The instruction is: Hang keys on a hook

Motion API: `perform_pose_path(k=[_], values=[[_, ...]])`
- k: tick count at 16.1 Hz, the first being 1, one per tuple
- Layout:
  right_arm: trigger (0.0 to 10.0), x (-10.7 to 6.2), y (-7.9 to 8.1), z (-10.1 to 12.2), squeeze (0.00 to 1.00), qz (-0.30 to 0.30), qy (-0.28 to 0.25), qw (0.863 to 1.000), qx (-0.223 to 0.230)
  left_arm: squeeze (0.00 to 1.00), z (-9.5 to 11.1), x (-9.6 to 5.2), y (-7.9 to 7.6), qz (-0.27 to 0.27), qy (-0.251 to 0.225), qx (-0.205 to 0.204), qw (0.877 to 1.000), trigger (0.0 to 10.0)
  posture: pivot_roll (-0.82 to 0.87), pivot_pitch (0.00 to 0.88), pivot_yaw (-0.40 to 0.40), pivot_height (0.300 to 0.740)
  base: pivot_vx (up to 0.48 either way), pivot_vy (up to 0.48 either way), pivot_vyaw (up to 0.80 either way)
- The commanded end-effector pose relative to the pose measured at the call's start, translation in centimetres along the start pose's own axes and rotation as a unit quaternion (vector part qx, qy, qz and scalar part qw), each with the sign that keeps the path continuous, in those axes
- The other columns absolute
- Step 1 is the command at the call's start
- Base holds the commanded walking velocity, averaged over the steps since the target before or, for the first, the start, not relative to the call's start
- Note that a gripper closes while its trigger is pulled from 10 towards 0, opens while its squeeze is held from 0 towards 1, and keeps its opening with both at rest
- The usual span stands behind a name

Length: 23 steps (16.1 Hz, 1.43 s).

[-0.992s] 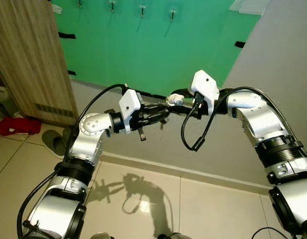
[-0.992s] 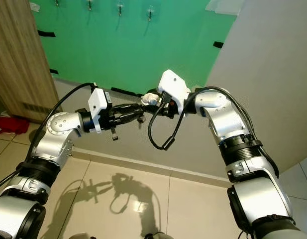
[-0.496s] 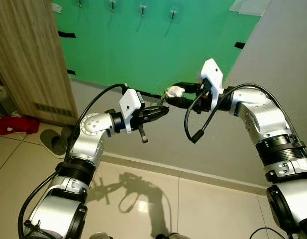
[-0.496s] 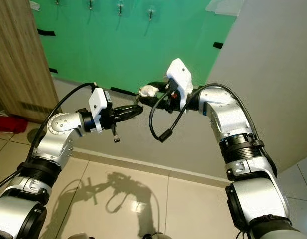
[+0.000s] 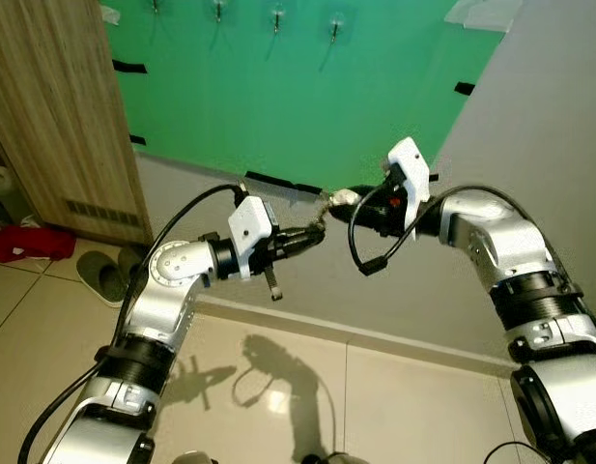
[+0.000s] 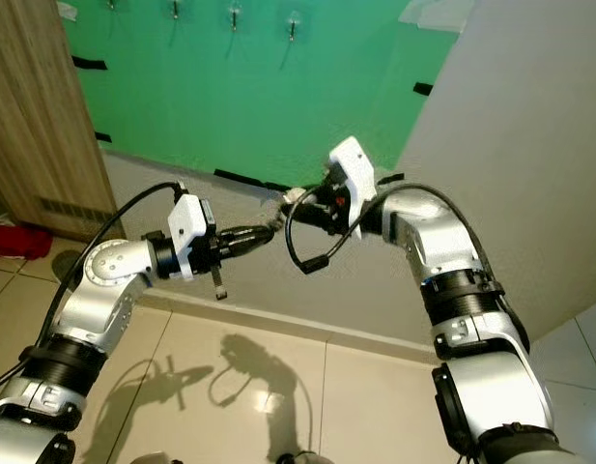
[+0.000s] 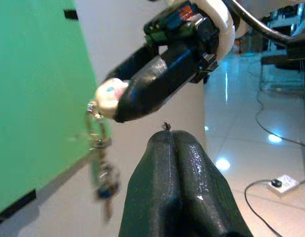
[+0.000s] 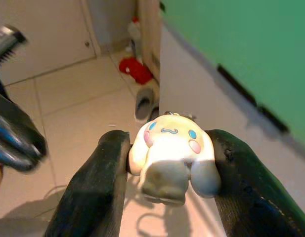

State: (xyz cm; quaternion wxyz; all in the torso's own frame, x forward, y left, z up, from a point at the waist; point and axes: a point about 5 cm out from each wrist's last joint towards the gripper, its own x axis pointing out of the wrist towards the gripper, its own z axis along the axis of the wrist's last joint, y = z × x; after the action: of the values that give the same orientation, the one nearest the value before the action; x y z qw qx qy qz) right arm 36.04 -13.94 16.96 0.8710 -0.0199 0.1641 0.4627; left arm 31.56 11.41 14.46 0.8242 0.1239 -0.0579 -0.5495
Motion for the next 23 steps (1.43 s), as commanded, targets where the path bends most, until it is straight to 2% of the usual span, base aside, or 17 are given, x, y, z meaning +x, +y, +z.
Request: perform_pose_path(k=[1, 6, 9, 10, 11, 13, 15, 16, 17, 18, 19, 20, 21, 22, 23], values=[[10.0, -0.7, -0.6, -0.9, 0.00, -0.021, 0.020, 0.999, 0.022, 0.00, 0.4, 0.2, -0.4, -0.015, 0.006, 0.013, 1.000, 10.0, -0.07, 0.016, -0.148, 0.740, 0.000, 0.000, 0.00], [10.0, -0.8, -1.0, -0.9, 0.00, -0.037, 0.044, 0.995, 0.079, 0.00, 0.8, -0.3, 0.5, 0.020, 0.018, 0.007, 1.000, 10.0, -0.07, 0.020, -0.160, 0.740, 0.000, 0.000, 0.00], [10.0, -0.7, -1.2, -0.2, 0.00, -0.046, 0.023, 0.991, 0.122, 0.00, 0.9, -0.1, 1.0, 0.052, 0.007, -0.001, 0.999, 10.0, -0.08, 0.021, -0.162, 0.740, 0.000, 0.000, 0.00], [10.0, -0.6, -1.2, 0.1, 0.00, -0.055, 0.014, 0.990, 0.131, 0.00, 1.0, 0.2, 1.9, 0.111, -0.019, -0.029, 0.993, 10.0, -0.07, 0.021, -0.164, 0.740, 0.000, 0.000, 0.00], [10.0, -0.6, -1.1, 0.4, 0.00, -0.065, 0.000, 0.989, 0.135, 0.00, 0.4, 0.2, 2.6, 0.174, -0.027, -0.057, 0.983, 10.0, -0.07, 0.021, -0.163, 0.740, 0.000, 0.000, 0.00], [10.0, -0.5, -0.8, 0.6, 0.00, -0.078, -0.020, 0.987, 0.137, 0.00, -0.9, 0.0, 2.4, 0.210, -0.014, -0.074, 0.975, 10.0, -0.07, 0.027, -0.151, 0.740, 0.000, 0.000, 0.00], [10.0, -0.1, -0.2, 0.3, 0.00, -0.095, -0.045, 0.987, 0.117, 0.00, -1.9, -0.4, 1.8, 0.225, -0.001, -0.082, 0.971, 10.0, -0.06, 0.037, -0.116, 0.740, 0.000, 0.000, 0.00], [10.0, 0.6, 0.4, -0.4, 0.00, -0.136, -0.071, 0.987, 0.056, 0.00, -2.4, -1.0, 1.7, 0.251, 0.004, -0.077, 0.965, 10.0, -0.06, 0.045, -0.073, 0.740, 0.000, 0.000, 0.00], [10.0, 1.2, 0.8, -1.1, 0.00, -0.186, -0.102, 0.977, 0.013, 0.00, -2.8, -1.6, 2.1, 0.290, 0.005, -0.088, 0.953, 10.0, -0.05, 0.048, -0.049, 0.740, 0.000, 0.000, 0.00], [10.0, 1.4, 0.8, -1.4, 0.00, -0.196, -0.107, 0.974, 0.030, 0.00, -3.0, -1.8, 2.3, 0.304, 0.006, -0.098, 0.948, 10.0, -0.05, 0.048, -0.044, 0.740, 0.000, 0.000, 0.00], [10.0, 2.1, 1.4, -2.5, 0.00, -0.234, -0.120, 0.964, 0.039, 0.00, -3.6, -2.6, 2.8, 0.360, 0.014, -0.121, 0.925, 10.0, -0.04, 0.050, -0.005, 0.740, 0.000, 0.000, 0.00], [10.0, 2.6, 2.0, -3.4, 0.00, -0.280, -0.126, 0.952, 0.002, 0.00, -4.2, -3.2, 3.0, 0.400, 0.020, -0.137, 0.906, 10.0, -0.04, 0.050, 0.011, 0.740, 0.000, 0.000, 0.00], [10.0, 2.7, 2.3, -3.7, 0.00, -0.299, -0.126, 0.945, -0.024, 0.00, -4.4, -3.4, 3.0, 0.415, 0.022, -0.145, 0.898, 10.0, -0.04, 0.050, 0.011, 0.740, 0.000, 0.000, 0.00], [10.0, 2.9, 2.9, -4.6, 0.00, -0.352, -0.139, 0.922, -0.080, 0.00, -5.0, -3.7, 2.7, 0.441, 0.024, -0.168, 0.881, 10.0, -0.03, 0.047, 0.029, 0.740, 0.000, 0.000, 0.00], [10.0, 2.6, 3.1, -5.0, 0.00, -0.406, -0.153, 0.895, -0.101, 0.00, -5.3, -3.8, 2.5, 0.461, 0.022, -0.186, 0.867, 10.0, -0.03, 0.041, 0.034, 0.740, 0.000, 0.000, 0.00]])
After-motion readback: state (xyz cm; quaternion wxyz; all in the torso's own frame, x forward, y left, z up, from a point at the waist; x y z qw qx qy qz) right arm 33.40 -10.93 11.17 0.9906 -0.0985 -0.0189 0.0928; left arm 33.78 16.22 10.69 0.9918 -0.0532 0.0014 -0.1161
